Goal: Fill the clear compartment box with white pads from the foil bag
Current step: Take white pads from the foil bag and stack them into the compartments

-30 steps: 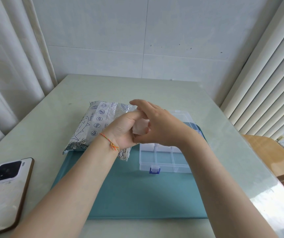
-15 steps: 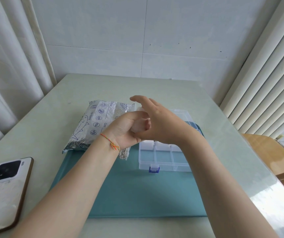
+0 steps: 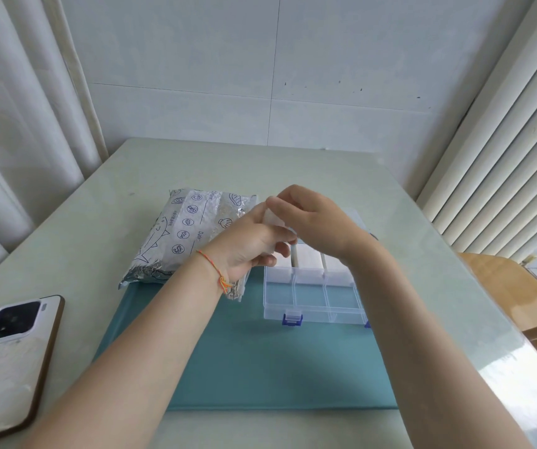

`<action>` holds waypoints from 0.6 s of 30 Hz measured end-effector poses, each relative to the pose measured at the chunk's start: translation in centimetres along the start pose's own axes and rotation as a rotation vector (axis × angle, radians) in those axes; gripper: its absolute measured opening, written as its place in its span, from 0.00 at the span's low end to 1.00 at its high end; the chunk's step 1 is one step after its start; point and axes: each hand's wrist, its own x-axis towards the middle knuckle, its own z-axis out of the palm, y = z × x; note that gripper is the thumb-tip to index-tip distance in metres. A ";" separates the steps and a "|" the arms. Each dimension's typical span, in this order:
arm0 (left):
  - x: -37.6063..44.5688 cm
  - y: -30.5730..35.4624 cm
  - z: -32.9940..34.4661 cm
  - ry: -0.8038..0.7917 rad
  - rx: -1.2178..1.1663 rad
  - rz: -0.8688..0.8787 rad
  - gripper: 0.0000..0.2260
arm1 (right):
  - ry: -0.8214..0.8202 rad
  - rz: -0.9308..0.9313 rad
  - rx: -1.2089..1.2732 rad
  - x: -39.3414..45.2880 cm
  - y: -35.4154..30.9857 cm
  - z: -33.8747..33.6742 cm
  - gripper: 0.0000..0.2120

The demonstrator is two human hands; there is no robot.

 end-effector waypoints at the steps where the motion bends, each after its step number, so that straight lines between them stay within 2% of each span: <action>1: -0.1 0.1 0.2 -0.012 0.021 0.017 0.18 | 0.031 0.003 -0.033 0.2 0.2 0.4 0.14; 3: -0.1 0.2 0.5 -0.012 0.046 0.037 0.15 | 0.082 0.008 -0.111 0.5 0.5 1.1 0.13; 7: 0.1 0.1 0.5 0.029 0.021 0.023 0.22 | 0.085 0.015 -0.124 0.7 0.7 1.0 0.13; 10: 0.2 0.0 0.1 -0.007 -0.038 0.037 0.13 | -0.034 -0.021 -0.010 0.3 0.7 0.5 0.20; 13: 0.5 -0.1 -0.8 0.034 -0.239 0.007 0.16 | -0.105 -0.112 -0.052 0.0 0.7 0.4 0.33; 15: 0.6 0.0 -1.0 0.044 -0.289 0.003 0.14 | -0.125 -0.178 -0.115 -0.2 0.6 0.9 0.41; 18: 0.5 0.3 -0.7 0.009 -0.284 -0.034 0.13 | -0.091 -0.268 -0.225 -0.3 0.3 1.9 0.42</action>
